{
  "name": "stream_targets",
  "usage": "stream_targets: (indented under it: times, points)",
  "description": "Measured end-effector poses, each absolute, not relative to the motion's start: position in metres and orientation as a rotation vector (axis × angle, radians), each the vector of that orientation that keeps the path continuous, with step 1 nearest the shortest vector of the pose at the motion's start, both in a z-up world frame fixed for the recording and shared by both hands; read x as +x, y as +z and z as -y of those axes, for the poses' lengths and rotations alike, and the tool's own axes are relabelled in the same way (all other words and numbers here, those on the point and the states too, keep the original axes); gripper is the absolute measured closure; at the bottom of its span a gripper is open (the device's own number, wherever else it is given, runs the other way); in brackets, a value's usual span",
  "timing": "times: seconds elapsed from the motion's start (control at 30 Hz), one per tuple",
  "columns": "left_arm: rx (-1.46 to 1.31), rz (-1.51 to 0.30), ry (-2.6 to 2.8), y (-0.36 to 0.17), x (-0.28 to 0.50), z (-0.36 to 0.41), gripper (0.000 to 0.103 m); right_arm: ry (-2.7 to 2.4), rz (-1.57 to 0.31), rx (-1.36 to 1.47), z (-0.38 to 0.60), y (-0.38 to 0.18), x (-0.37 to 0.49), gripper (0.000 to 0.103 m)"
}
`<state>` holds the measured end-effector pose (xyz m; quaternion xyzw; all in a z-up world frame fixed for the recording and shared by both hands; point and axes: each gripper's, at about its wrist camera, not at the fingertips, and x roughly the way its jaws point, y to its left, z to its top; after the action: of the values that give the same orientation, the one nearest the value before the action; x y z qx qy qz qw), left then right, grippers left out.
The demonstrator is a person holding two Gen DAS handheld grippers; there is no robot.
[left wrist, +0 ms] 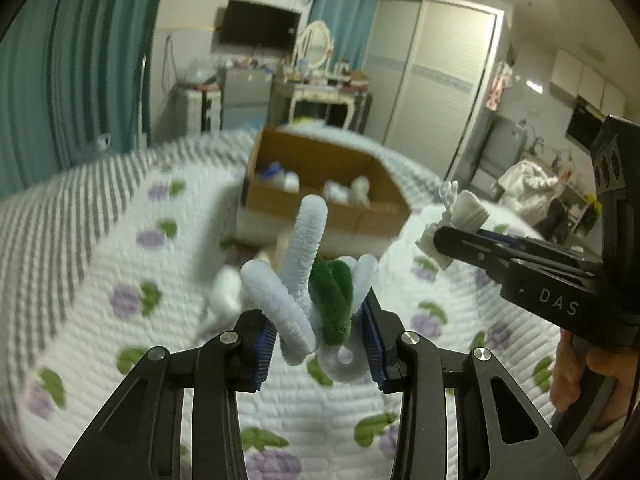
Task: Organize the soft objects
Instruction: 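Place the pipe-cleaner toy and white cloth into the box and open both tools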
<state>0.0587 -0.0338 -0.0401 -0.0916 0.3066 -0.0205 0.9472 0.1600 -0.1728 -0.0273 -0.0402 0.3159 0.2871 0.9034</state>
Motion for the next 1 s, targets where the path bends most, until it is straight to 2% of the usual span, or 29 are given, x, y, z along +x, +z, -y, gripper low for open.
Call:
stream_targets:
  times: [0.23, 0.53, 0.7, 1.0]
  points:
    - [-0.140, -0.534, -0.042, 0.021, 0.087, 0.026, 0.065, 0.606, -0.559, -0.125, 0.172, 0.040, 0.182, 0.078]
    - [-0.109, -0.514, -0.024, 0.037, 0.167, 0.018, 0.065, 0.598, -0.487, -0.175, 0.148, 0.091, 0.245, 0.078]
    - [-0.079, -0.570, -0.010, 0.013, 0.225, 0.016, 0.065, 0.586, -0.526, -0.163, 0.141, 0.071, 0.296, 0.078]
    - [-0.057, -0.685, 0.004, -0.047, 0.289, 0.024, 0.065, 0.568, -0.667, -0.147, 0.132, -0.007, 0.387, 0.078]
